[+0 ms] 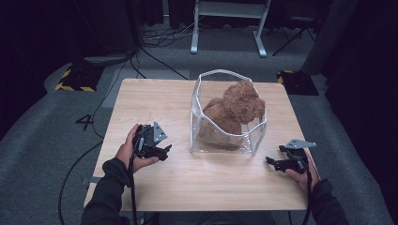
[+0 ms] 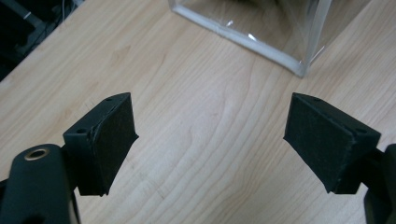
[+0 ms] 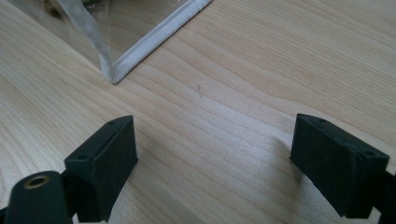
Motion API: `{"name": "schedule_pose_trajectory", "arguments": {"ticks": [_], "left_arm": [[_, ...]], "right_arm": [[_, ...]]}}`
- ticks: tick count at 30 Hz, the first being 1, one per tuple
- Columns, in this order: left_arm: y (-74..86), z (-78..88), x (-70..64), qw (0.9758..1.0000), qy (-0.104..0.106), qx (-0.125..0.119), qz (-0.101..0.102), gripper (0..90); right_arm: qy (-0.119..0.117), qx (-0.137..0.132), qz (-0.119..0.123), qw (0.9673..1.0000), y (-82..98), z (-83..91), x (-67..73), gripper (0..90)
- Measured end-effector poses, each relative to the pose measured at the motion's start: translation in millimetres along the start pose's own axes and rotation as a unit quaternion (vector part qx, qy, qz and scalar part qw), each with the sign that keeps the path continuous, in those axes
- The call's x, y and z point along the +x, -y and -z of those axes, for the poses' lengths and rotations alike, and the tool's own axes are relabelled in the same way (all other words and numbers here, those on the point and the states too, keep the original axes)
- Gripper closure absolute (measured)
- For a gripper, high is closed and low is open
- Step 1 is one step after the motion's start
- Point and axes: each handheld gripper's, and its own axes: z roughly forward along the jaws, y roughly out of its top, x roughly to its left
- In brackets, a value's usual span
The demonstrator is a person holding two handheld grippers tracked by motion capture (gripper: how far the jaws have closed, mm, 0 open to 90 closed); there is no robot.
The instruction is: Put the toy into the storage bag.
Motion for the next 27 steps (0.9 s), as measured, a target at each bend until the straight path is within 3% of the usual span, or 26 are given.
{"name": "schedule_pose_trajectory", "arguments": {"ticks": [16, 19, 21, 27], "left_arm": [[32.3, -11.3, -2.0, 0.9996, 0.004, 0.024, 0.011, 16.6], [35.7, -12.8, -1.0, 0.9987, 0.019, 0.040, 0.025, 16.7], [40.0, -13.6, -2.2, 0.9992, 0.009, 0.029, 0.024, 16.8], [51.8, -18.8, -6.3, 0.9988, 0.008, 0.040, 0.028, 16.8]], "right_arm": [[0.000, 0.000, 0.000, 1.0000, 0.0, 0.0, 0.0, 14.2], [0.000, 0.000, 0.000, 1.0000, 0.0, 0.0, 0.0, 14.2], [0.000, 0.000, 0.000, 1.0000, 0.0, 0.0, 0.0, 14.2], [0.000, 0.000, 0.000, 1.0000, 0.0, 0.0, 0.0, 14.2]]}}
